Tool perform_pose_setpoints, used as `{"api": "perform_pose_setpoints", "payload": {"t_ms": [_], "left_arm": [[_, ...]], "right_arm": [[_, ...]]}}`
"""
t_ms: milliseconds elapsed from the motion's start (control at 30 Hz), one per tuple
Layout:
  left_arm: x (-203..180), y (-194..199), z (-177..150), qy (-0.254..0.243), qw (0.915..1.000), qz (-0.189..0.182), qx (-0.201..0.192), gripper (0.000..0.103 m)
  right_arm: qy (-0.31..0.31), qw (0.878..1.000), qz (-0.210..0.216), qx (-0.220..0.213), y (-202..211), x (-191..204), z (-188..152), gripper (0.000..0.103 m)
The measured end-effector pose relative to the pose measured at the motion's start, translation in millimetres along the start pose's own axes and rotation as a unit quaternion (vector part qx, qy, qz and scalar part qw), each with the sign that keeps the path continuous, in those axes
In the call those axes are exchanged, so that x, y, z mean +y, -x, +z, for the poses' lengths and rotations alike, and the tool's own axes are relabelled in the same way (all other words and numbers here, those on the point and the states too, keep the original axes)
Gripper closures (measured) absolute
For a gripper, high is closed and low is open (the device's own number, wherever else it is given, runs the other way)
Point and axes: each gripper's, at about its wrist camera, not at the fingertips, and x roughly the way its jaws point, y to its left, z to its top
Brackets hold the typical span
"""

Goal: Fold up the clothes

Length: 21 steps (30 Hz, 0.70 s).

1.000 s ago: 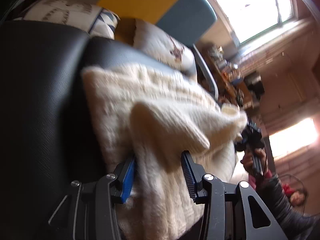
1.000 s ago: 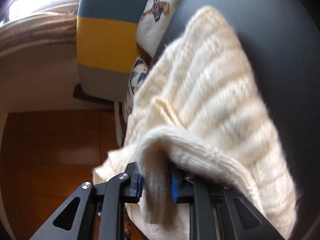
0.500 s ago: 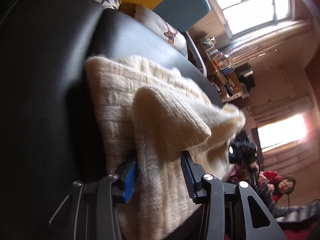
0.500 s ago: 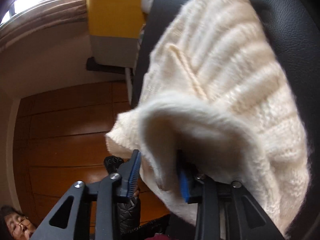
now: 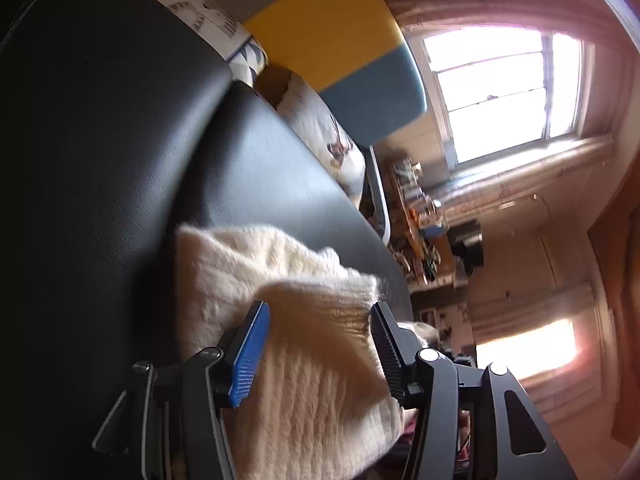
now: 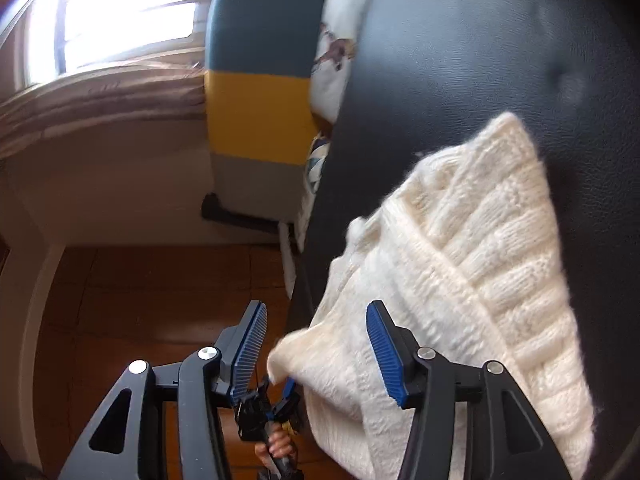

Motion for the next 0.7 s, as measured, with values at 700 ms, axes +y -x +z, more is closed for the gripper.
{"api": "perform_pose_setpoints", "payload": {"t_ms": [700], "left_arm": [[-20,-67,19,-0.149,0.9744,0.137,0.097,0.038]], "right_arm": [[0.225,0.936,-0.253,0.094,-29,43,46,0.049]]}}
